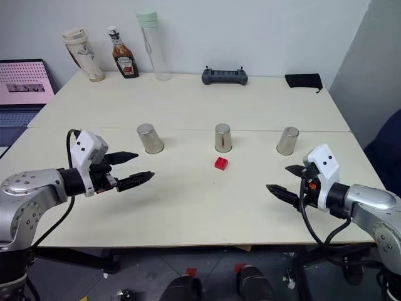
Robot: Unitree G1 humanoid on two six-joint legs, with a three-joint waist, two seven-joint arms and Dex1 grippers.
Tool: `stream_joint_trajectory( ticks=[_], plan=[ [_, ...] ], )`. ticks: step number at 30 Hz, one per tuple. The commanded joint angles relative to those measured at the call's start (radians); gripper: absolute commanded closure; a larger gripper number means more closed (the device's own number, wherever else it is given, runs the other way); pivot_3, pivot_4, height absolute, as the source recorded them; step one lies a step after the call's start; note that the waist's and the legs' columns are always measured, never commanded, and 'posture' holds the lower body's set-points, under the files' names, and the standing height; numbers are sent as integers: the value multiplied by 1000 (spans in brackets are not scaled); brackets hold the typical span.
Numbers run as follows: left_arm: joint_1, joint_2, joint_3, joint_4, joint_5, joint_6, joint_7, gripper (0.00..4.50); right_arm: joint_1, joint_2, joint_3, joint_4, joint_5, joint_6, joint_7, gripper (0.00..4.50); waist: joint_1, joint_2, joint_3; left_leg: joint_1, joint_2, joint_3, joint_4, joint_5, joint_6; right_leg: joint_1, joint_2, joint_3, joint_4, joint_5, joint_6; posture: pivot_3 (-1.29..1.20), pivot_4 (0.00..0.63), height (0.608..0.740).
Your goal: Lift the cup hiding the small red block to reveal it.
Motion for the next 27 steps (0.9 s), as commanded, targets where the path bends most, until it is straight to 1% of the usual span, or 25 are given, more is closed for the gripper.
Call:
stream_joint_trajectory(
  ticks=[1, 5, 12, 16, 27],
  plan=[
    [-17, 19, 3, 3, 11, -16, 7, 0, -13, 30, -15, -16, 23, -11, -37, 50, -1, 0, 0, 0, 0, 0, 0, 0, 0, 0, 0, 0, 0, 0, 0, 0, 150, 740],
    [-9, 28, -6, -41, -17, 22, -9, 0, -23, 33, -6, -9, 12, -29, -42, 50, -1, 0, 0, 0, 0, 0, 0, 0, 0, 0, 0, 0, 1, 0, 0, 0, 150, 740],
    [-8, 15, -19, -58, -12, 15, 2, 0, -12, 41, 2, -9, 7, -49, -52, 50, 0, 0, 0, 0, 0, 0, 0, 0, 0, 0, 0, 0, 0, 0, 0, 0, 150, 740],
    [-9, 16, -26, -55, -7, 1, -1, 0, 14, 20, 16, -13, -14, -79, -34, 50, 0, 0, 0, 0, 0, 0, 0, 0, 0, 0, 0, 0, 1, 0, 0, 0, 150, 740],
    [-29, 9, -30, -44, -21, 6, -3, 0, 13, 37, 23, 25, -19, -122, -41, 50, 0, 0, 0, 0, 0, 0, 0, 0, 0, 0, 0, 0, 1, 0, 0, 0, 150, 740]
  ],
)
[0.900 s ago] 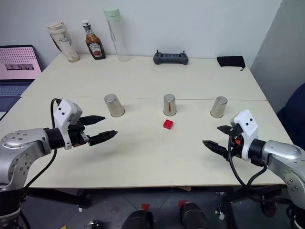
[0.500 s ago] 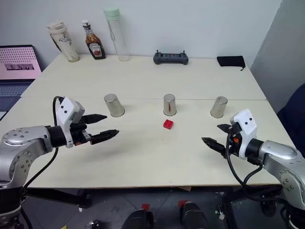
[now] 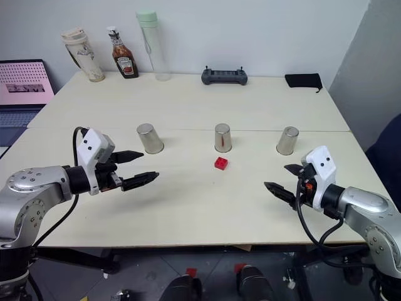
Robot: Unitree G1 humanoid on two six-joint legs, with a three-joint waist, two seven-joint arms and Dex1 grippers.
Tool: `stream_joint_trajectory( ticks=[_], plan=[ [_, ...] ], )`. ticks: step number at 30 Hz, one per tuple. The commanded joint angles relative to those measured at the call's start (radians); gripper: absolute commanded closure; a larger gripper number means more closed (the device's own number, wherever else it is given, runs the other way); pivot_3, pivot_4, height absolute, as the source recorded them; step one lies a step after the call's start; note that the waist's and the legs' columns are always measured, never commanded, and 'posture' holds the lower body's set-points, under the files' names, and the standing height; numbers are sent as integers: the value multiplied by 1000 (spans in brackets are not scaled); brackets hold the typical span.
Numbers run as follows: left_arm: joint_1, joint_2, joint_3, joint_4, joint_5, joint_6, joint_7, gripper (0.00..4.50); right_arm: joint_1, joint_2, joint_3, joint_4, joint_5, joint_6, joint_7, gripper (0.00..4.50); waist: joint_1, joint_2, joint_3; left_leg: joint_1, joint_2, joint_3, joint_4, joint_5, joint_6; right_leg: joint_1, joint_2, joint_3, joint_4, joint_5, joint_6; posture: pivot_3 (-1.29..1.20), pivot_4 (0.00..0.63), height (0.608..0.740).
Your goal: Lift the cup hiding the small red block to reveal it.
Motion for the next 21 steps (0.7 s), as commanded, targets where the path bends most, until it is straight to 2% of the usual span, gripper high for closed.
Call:
stream_joint_trajectory(
  ticks=[1, 21],
  plan=[
    [-26, 3, 9, -21, -20, -1, -3, 0, -4, 4, 1, 5, -18, -45, -5, 50, 0, 0, 0, 0, 0, 0, 0, 0, 0, 0, 0, 0, 0, 0, 0, 0, 150, 740],
    [14, -15, 7, -18, -14, -41, -8, 0, -32, 18, 8, -31, 39, 0, -73, 50, 1, 0, 0, 0, 0, 0, 0, 0, 0, 0, 0, 0, 0, 0, 0, 0, 150, 740]
  ],
)
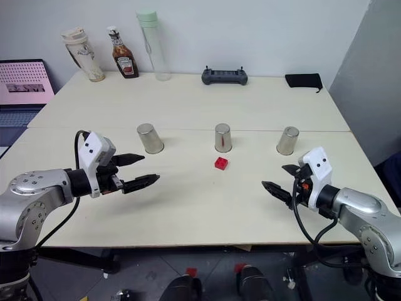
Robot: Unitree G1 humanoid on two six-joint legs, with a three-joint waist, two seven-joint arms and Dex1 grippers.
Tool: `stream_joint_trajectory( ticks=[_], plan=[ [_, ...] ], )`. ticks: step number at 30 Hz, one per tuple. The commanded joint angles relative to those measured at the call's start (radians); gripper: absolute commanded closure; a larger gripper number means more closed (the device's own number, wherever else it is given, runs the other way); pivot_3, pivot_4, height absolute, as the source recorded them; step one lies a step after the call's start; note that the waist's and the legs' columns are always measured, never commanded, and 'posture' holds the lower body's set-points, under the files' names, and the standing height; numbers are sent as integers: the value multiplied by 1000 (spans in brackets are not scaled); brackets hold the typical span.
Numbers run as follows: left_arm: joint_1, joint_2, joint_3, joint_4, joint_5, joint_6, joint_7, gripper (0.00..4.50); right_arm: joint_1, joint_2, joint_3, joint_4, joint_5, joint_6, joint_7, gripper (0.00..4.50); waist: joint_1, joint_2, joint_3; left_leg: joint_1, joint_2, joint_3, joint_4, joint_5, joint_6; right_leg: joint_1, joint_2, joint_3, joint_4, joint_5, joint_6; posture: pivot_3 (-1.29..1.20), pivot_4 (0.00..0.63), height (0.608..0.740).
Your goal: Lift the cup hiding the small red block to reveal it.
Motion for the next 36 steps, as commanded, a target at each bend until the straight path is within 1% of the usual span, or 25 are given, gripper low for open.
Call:
stream_joint_trajectory(
  ticks=[1, 7, 10, 13, 17, 19, 23, 25, 28, 36],
  plan=[
    [-7, 2, 9, -14, -8, -26, -9, 0, -30, -9, -24, -50, 34, 23, -13, 50, -1, 0, 0, 0, 0, 0, 0, 0, 0, 0, 0, 0, 0, 0, 0, 0, 150, 740],
    [-10, -4, -2, 7, 7, -54, -10, 0, -31, -12, -20, -37, 17, 14, -17, 50, 0, 0, 0, 0, 0, 0, 0, 0, 0, 0, 0, 0, 0, 0, 0, 0, 150, 740],
    [2, 6, 13, -10, -5, -44, -13, 0, -48, 1, -35, -51, 49, 43, -36, 50, 0, 0, 0, 0, 0, 0, 0, 0, 0, 0, 0, 0, 0, 0, 0, 0, 150, 740],
    [28, 9, 31, -27, -7, -43, -10, 0, -36, -2, -27, -56, 43, 31, -34, 50, 0, 0, 0, 0, 0, 0, 0, 0, 0, 0, 0, 0, 0, 0, 0, 0, 150, 740],
    [28, 5, 21, -20, 1, -54, -7, 0, -54, -1, -10, -31, 32, 15, -33, 50, 1, 0, 0, 0, 0, 0, 0, 0, 0, 0, 0, 0, 0, 0, 0, 0, 150, 740],
    [27, 6, 28, -26, -6, -47, -5, 0, -66, 4, -15, -36, 51, 29, -39, 50, 1, 0, 0, 0, 0, 0, 0, 0, 0, 0, 0, 0, 0, 0, 0, 0, 150, 740],
    [44, 4, 34, -39, -10, -43, 0, 0, -52, 5, -12, -36, 35, 17, -41, 50, 1, 0, 0, 0, 0, 0, 1, 0, 0, 0, 0, 0, 0, 0, 0, 0, 150, 740],
    [29, -4, 18, -22, -1, -51, 7, 0, -51, 20, -8, -24, 20, 11, -61, 50, 1, 0, 0, 0, 0, 0, 0, 0, 0, 0, 0, 0, 0, 0, 0, 0, 150, 740],
    [17, -4, 14, -26, -9, -45, 6, 0, -62, 38, -21, -36, 48, 34, -81, 50, 1, 0, 0, 0, 0, 0, 0, 0, 0, 0, 0, 0, 0, 0, 0, 0, 150, 740],
    [-5, -13, -3, -2, 6, -56, 8, 0, -71, 22, -11, -19, 20, 23, -81, 50, 1, 0, 0, 0, 0, 0, 1, 0, 0, 0, 0, 0, 1, 0, 0, 0, 150, 740]
  ],
)
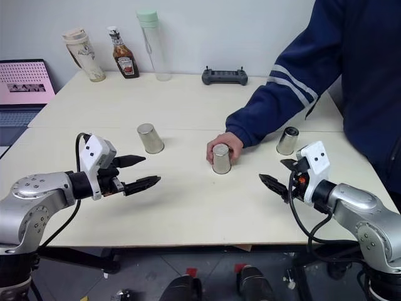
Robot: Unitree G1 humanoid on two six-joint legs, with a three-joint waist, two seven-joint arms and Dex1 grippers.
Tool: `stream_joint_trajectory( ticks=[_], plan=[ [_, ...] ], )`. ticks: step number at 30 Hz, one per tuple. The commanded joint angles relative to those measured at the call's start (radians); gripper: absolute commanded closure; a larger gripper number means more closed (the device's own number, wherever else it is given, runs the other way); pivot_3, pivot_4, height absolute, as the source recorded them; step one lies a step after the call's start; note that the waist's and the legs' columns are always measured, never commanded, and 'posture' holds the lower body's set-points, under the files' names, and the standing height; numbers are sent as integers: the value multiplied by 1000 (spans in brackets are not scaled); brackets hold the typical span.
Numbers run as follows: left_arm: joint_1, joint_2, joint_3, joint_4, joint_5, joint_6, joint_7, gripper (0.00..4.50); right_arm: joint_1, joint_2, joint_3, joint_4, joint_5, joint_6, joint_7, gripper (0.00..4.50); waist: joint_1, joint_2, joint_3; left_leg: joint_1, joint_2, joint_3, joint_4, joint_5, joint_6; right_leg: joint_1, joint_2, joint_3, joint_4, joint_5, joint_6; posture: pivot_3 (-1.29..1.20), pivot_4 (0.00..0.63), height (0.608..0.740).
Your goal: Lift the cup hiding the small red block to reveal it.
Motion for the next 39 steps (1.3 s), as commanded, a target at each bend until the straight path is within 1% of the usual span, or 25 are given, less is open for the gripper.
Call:
stream_joint_trajectory(
  ticks=[1, 25, 39],
  plan=[
    [-31, -4, -3, -9, -2, -17, 1, 0, -12, -5, -17, -14, 0, -6, -10, 50, 0, 0, 0, 0, 0, 0, 0, 0, 0, 0, 0, 0, 0, 0, 0, 0, 150, 740],
    [-34, -10, -12, -17, 3, -12, 14, 0, -56, -25, -18, 6, 10, 7, -14, 50, 0, 0, 0, 0, 0, 0, 0, 0, 0, 0, 0, 0, 0, 0, 0, 0, 150, 740],
    [-57, -11, -22, -3, 12, -14, 17, 0, -67, -10, -8, 20, -2, -5, -28, 50, 0, 0, 0, 0, 0, 0, 0, 0, 0, 0, 0, 0, 1, 0, 0, 0, 150, 740]
  ],
)
